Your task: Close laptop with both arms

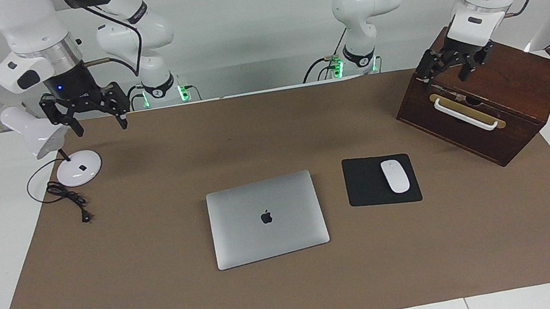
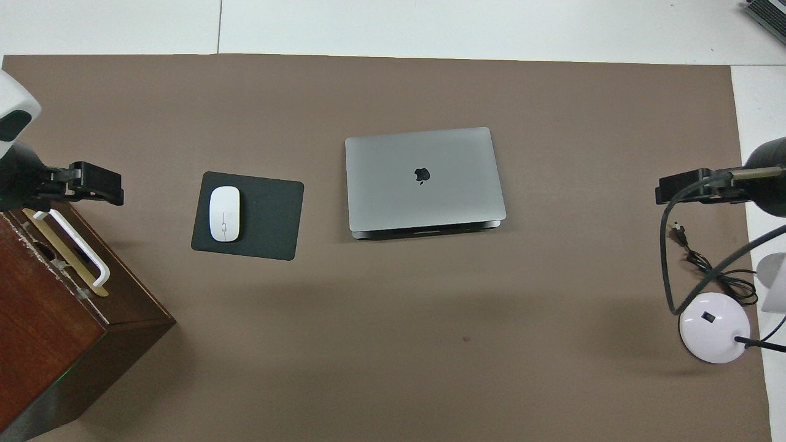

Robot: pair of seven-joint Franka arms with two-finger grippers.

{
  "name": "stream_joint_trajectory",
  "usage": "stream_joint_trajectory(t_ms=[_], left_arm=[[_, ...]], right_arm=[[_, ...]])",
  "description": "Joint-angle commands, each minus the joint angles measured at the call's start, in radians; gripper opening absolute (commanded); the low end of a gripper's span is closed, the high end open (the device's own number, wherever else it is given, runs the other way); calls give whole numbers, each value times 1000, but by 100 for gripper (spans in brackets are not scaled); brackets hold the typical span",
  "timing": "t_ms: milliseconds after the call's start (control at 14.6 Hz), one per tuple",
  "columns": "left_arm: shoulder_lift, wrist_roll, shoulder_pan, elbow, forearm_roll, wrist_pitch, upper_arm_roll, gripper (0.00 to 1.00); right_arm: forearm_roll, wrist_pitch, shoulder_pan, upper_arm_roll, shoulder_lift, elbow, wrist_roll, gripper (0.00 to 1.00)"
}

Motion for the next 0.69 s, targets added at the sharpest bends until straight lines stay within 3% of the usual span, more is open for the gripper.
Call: stream_joint_trajectory(t_ms=[0,618], left_arm=[[-10,19,6,-8,13,23,-9,100],[-8,24,5,-8,15,23,-7,100]], right_arm=[[7,-22,-16,-9,-16,-5,-15,100],[5,-30,-20,-44,-17,-7,-19,100]])
